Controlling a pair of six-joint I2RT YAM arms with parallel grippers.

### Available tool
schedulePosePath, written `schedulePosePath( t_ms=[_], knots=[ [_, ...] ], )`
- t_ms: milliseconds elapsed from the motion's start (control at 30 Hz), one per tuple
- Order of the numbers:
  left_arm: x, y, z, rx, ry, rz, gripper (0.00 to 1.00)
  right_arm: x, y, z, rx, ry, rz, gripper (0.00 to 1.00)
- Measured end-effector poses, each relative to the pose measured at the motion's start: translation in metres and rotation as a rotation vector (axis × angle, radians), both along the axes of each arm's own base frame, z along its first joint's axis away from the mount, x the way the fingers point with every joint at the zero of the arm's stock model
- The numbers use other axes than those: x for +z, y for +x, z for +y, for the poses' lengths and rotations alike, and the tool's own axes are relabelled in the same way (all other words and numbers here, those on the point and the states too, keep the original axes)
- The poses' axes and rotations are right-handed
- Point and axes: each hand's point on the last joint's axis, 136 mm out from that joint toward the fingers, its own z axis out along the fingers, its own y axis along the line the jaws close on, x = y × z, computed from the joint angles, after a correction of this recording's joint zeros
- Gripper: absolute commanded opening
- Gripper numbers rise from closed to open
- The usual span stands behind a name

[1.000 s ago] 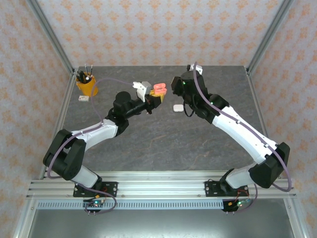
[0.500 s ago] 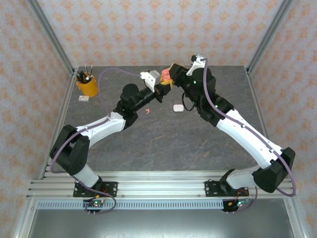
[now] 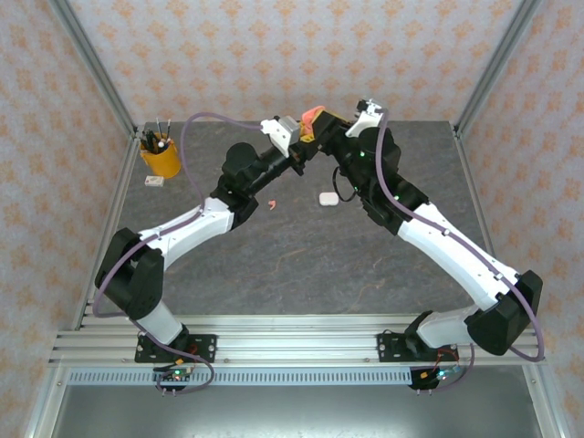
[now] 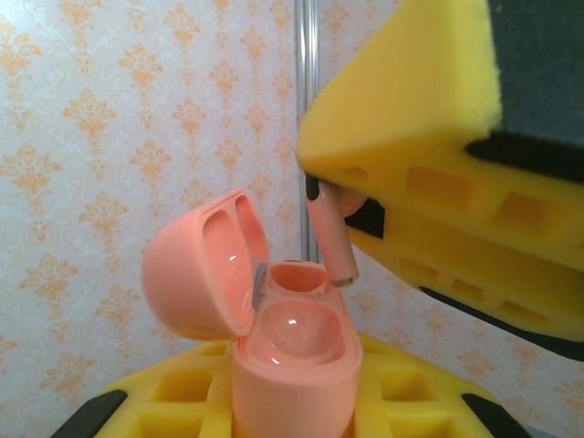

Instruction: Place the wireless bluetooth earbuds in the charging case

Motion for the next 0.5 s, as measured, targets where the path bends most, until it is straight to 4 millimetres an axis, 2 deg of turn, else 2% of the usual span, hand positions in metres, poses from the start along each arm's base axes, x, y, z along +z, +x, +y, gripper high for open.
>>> schedulePosePath(
  t_ms=[200, 500],
  knots=[
    [-0.003, 0.002, -0.002, -0.001, 0.010, 0.016, 0.00, 0.003, 0.003, -0.012, -0.016, 0.054, 0.004, 0.25],
    [-0.004, 0.003, -0.007, -0.011, 0.015, 0.022, 0.00, 0.008, 0.004, -0.015, 0.018, 0.110, 0.003, 0.25]
  ],
)
